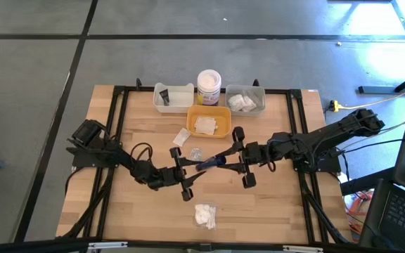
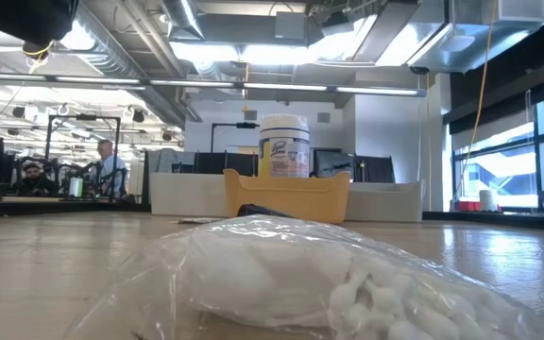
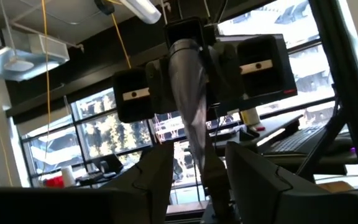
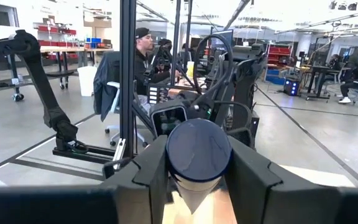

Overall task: Pick & Place Travel size toiletries
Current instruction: Put the blue shave cream into the white bin

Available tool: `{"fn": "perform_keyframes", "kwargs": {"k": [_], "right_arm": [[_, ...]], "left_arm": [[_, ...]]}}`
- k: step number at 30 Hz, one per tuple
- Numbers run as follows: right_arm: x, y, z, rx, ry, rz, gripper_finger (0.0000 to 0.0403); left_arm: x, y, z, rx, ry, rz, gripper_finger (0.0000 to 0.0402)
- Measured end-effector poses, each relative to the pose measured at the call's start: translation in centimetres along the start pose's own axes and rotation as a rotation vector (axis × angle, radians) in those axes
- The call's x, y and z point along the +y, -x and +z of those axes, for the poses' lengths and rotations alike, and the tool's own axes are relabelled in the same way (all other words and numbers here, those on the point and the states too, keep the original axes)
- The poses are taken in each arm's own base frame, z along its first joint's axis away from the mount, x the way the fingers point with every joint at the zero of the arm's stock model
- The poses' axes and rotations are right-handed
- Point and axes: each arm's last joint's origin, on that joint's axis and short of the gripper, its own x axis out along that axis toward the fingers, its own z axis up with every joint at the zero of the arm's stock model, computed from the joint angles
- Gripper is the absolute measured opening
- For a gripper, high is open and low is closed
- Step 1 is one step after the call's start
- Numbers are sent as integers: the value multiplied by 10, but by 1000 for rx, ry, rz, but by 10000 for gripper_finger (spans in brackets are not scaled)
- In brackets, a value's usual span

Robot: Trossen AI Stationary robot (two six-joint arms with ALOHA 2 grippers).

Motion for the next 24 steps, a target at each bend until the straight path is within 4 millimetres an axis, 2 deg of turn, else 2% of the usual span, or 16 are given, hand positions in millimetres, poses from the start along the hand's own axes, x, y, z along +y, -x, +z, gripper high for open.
{"fn": "perform_keyframes", "kwargs": {"k": [5,10,19,24], "right_arm": [[0,0,0,1,5,0,143],[0,0,0,-2,5,6,129],[1,0,1,-10,8,22,145],[1,0,2,-17,25,24,128]], "left_arm": [[-4,6,9,-7,-32,-6,136],[-6,9,15,-15,-28,-10,126],[-3,6,13,-24,-4,-15,100],[-2,4,12,-30,7,-19,89]]}}
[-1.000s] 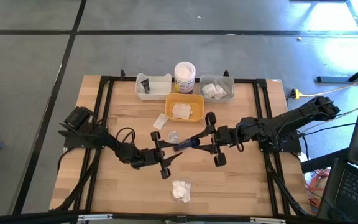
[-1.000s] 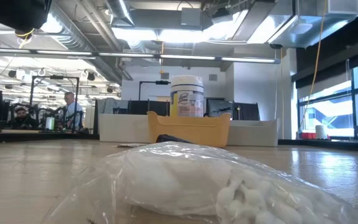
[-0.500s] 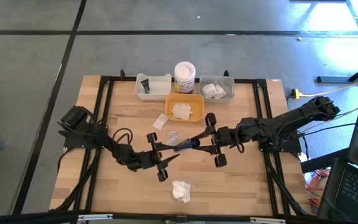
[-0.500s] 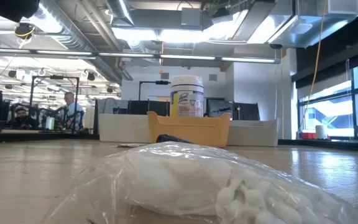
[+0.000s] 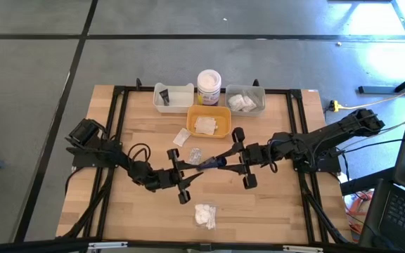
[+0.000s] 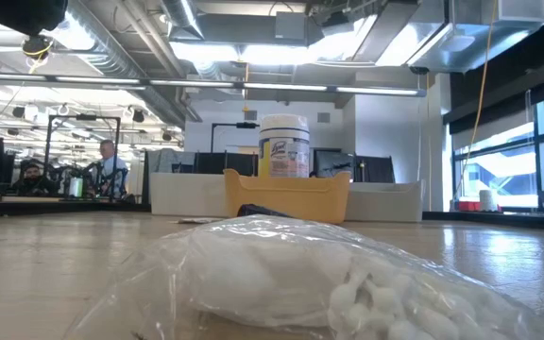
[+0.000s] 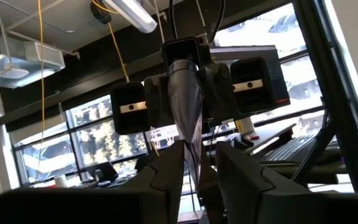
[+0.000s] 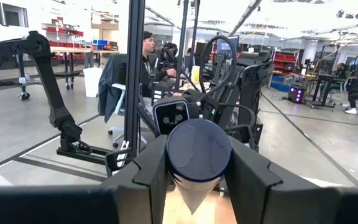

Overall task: Pick & Place Travel size toiletries
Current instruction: Put the blue shave cream into the white bin

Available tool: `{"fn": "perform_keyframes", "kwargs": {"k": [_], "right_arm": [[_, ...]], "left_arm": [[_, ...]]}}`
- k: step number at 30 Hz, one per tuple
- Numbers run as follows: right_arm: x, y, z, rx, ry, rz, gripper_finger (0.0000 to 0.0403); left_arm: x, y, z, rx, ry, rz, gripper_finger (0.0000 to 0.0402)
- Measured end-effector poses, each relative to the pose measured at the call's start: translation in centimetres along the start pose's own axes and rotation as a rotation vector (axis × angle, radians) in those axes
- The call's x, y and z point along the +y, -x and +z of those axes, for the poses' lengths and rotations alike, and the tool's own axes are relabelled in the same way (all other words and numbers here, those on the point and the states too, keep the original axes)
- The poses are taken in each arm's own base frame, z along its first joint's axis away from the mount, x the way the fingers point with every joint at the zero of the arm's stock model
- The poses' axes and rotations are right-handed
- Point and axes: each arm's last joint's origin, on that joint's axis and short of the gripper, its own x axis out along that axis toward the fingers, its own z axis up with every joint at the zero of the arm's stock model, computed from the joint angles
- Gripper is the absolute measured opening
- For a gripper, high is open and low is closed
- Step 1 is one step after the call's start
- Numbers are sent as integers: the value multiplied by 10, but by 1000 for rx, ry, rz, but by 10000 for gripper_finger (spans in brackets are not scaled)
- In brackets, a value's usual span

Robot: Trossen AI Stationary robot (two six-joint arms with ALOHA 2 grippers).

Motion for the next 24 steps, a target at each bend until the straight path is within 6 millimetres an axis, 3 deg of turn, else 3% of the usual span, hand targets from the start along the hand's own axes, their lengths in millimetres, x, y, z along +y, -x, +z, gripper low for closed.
{"fn": "perform_keyframes", "kwargs": {"k": [8,13,24], "right_arm": [[0,0,1,-13,3,-4,144],[0,0,1,-13,3,-3,129],[0,0,1,-13,2,3,145]], "left_arm": [[1,-1,-1,1,7,2,80],[1,-1,-1,1,9,2,69],[1,-1,-1,2,13,3,6]]}}
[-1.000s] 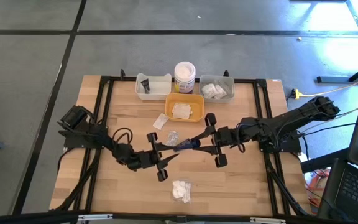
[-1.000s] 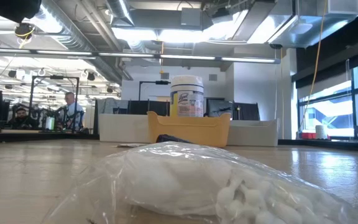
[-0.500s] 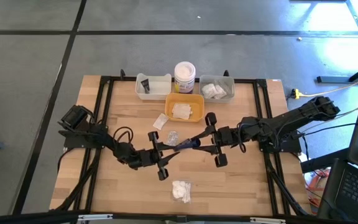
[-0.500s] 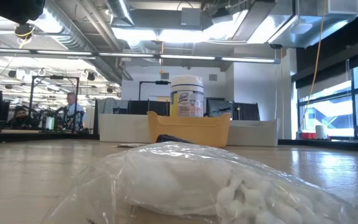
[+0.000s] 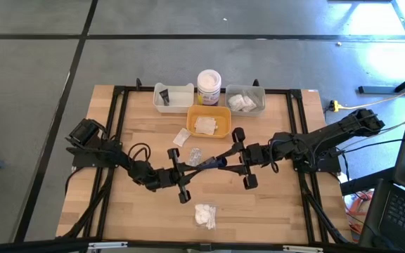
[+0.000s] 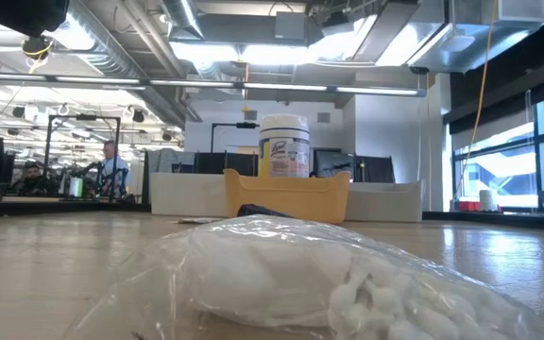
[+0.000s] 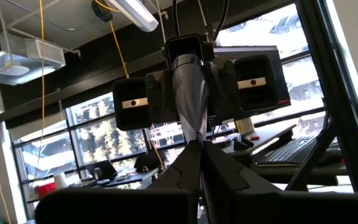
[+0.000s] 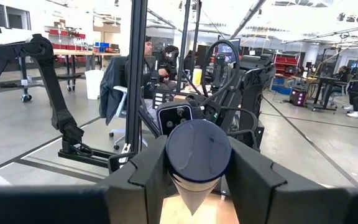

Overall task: Pick & Place Travel size toiletries
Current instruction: Put the blue shave cream into the white bin

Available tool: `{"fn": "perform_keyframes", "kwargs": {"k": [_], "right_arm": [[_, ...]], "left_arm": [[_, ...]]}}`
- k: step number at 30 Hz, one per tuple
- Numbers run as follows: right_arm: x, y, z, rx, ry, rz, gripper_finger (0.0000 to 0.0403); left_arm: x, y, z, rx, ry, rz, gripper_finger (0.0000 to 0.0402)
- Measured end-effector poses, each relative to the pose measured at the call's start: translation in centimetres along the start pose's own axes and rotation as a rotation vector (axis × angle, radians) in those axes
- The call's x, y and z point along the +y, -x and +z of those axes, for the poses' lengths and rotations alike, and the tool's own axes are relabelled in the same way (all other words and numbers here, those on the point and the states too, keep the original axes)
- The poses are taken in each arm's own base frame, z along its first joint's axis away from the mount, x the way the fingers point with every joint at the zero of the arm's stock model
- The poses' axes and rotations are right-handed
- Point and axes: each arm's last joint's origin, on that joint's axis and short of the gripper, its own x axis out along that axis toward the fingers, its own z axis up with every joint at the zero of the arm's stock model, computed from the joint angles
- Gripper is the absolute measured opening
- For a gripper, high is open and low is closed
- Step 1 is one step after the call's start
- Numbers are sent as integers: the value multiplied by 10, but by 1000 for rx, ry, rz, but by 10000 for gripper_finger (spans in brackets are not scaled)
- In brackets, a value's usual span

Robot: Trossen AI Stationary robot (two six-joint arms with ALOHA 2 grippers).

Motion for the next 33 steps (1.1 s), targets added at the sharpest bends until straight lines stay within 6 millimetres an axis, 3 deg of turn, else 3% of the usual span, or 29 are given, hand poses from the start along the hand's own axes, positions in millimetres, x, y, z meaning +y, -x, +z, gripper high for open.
{"fn": "perform_keyframes", "kwargs": {"k": [6,15,21,26,33], "right_arm": [[0,0,0,1,-42,-3,147],[0,0,-7,73,-108,-6,252],[2,3,-24,249,-196,-12,291],[1,10,-42,445,-257,-86,290],[1,25,-64,710,-320,-195,252]], "left_arm": [[0,0,0,4,-10,6,4],[2,6,17,28,-94,68,4],[11,9,36,83,-172,168,3],[26,10,56,118,-214,251,3],[58,9,84,204,-269,347,3]]}}
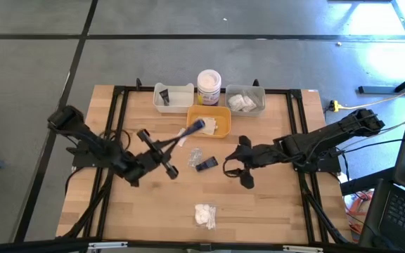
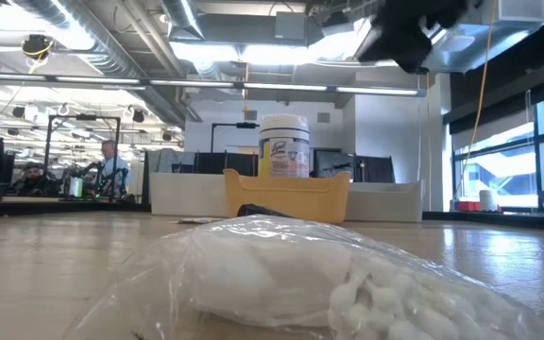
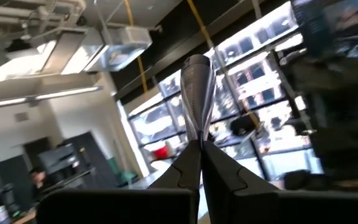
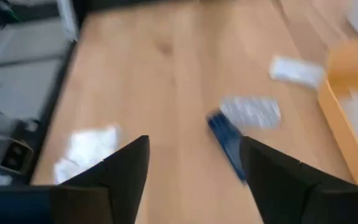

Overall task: Pick & Place Travel size toiletries
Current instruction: Put the blue shave cream into the white bin

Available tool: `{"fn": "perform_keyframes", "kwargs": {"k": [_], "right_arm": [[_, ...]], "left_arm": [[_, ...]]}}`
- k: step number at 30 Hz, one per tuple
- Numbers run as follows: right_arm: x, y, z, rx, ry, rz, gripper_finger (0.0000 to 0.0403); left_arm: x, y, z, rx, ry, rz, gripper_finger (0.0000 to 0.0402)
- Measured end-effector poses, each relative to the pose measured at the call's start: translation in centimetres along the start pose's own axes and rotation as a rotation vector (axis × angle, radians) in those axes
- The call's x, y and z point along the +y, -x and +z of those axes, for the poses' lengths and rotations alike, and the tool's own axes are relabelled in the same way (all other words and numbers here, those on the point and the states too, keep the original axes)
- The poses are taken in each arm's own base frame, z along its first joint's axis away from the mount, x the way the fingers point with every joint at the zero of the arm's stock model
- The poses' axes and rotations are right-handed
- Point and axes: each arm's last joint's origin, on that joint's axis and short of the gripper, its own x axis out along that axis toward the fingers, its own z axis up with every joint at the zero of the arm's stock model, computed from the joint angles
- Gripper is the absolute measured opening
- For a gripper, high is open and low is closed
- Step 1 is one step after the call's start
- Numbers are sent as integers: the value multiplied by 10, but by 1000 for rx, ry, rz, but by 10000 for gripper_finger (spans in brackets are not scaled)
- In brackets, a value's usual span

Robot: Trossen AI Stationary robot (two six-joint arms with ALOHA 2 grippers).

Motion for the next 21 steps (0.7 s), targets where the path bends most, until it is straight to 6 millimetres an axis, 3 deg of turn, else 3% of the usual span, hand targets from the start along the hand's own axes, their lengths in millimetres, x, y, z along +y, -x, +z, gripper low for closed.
{"fn": "perform_keyframes", "kwargs": {"k": [7,14,21], "right_arm": [[-8,1,-15,138,-36,-122,189],[-8,2,-16,148,-41,-131,121],[-9,2,-17,159,-18,-133,60]], "left_arm": [[40,-17,16,120,-36,106,3],[71,-51,50,356,-189,258,3],[99,-82,80,436,-278,331,3]]}}
